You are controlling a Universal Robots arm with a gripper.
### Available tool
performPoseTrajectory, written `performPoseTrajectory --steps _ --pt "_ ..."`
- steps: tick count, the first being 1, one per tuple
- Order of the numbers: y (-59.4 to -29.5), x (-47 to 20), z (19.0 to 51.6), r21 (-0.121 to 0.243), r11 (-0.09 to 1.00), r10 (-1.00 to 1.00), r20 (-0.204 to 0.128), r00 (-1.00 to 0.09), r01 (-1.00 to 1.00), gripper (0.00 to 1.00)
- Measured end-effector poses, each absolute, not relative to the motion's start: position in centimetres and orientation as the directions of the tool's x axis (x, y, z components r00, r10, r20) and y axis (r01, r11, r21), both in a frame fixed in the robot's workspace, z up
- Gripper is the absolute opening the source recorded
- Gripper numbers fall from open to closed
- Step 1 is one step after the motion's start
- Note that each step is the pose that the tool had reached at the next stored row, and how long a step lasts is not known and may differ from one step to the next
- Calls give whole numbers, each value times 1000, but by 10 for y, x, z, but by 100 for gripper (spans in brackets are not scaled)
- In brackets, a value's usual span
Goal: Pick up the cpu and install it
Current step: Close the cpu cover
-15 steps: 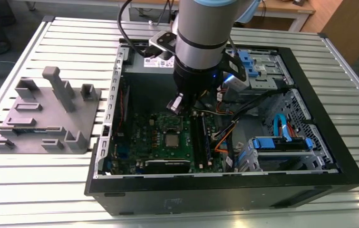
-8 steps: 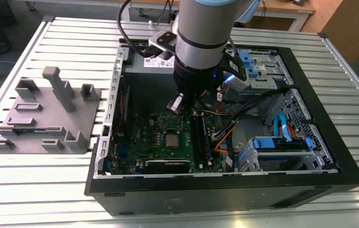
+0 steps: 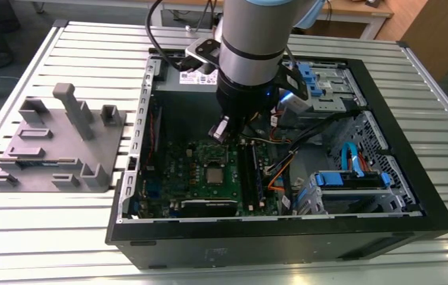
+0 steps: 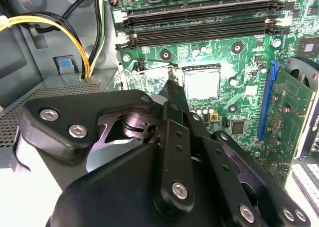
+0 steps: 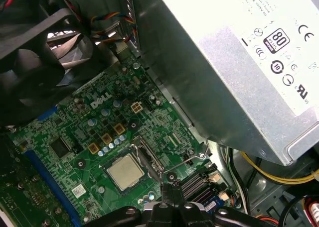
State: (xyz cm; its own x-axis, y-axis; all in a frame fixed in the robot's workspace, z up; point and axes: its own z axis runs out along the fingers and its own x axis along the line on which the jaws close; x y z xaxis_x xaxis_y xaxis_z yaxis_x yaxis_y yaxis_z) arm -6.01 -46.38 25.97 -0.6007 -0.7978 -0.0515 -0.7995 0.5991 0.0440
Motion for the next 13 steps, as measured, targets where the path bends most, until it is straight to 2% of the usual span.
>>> performPoseTrajectory --steps 13 --pt "-463 -59 260 42 595 -801 -49 -597 -802 11"
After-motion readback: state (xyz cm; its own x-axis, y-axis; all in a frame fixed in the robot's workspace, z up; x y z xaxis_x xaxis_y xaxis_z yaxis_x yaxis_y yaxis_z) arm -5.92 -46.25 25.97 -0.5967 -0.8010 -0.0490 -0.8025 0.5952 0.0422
